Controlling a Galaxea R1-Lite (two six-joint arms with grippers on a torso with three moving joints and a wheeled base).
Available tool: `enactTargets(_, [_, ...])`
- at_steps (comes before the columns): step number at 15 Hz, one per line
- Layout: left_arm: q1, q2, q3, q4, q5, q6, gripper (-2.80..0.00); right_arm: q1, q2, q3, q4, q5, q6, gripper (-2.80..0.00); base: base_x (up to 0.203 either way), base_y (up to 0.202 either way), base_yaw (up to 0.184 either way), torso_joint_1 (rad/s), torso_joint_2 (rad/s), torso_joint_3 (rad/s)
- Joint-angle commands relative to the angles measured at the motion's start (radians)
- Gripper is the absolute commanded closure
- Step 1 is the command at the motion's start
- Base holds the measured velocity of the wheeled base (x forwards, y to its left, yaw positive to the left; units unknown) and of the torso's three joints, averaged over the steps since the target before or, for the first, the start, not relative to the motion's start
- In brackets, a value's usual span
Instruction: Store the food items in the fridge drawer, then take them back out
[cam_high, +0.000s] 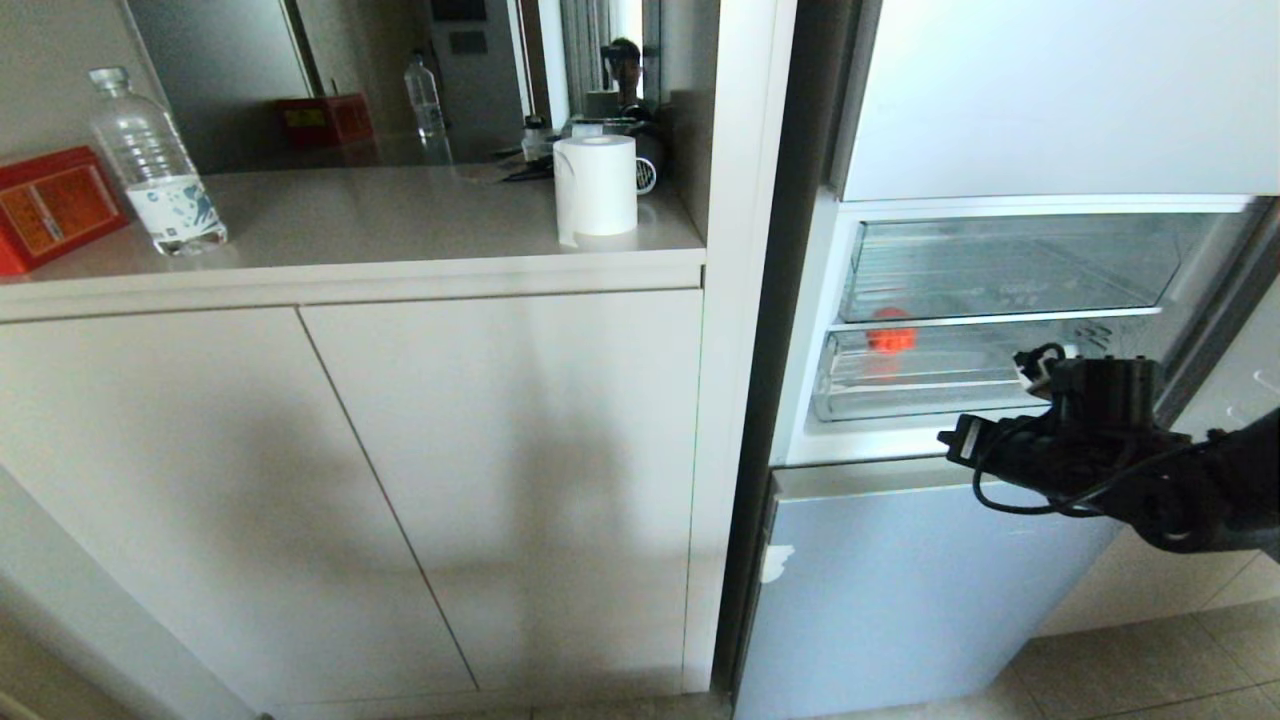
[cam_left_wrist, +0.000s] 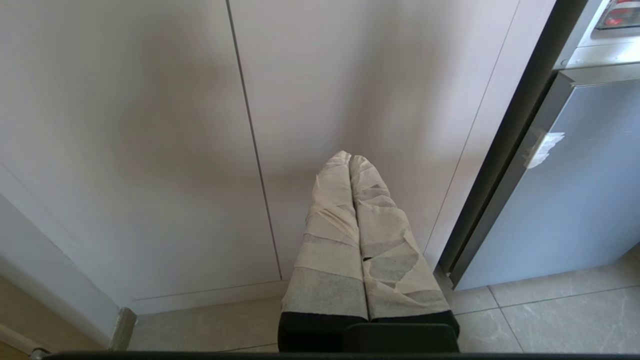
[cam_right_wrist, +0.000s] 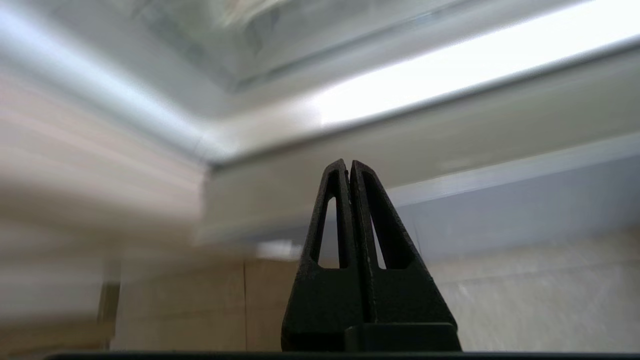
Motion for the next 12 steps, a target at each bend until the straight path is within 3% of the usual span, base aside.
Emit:
enactTargets(1, [0.0,0.001,0.0,0.0,0.001,0.0,0.0,-0.024,-0.269,0.178,-0.004,0.004,-0.023,0.0,0.0,0.0,0.0,0.0,0.0,0.0])
enactTargets(5, [0.001,0.001,0.0,0.0,0.001,-0.001,0.0,-0.079,-0.682,0.492,-0.003,0.003,-0.121,0.0,0.0,0.0,0.0,0.0,0.0,0.0])
enactTargets(7, [0.0,0.001,0.0,0.0,0.001,0.0,0.0,-0.155,-0.889,0.62,-0.001,-0.003,-0.152,0.0,0.0,0.0,0.0,0.0,0.0,0.0])
enactTargets(9, [0.0,0.001,0.0,0.0,0.001,-0.001,0.0,-0.316,-1.062,0.717,0.026,-0.007,-0.171,0.0,0.0,0.0,0.0,0.0,0.0,0.0])
enactTargets(12, [0.001,0.001,0.0,0.0,0.001,0.0,0.0,-0.58,-1.146,0.778,0.066,0.005,-0.179,0.0,0.0,0.0,0.0,0.0,0.0,0.0])
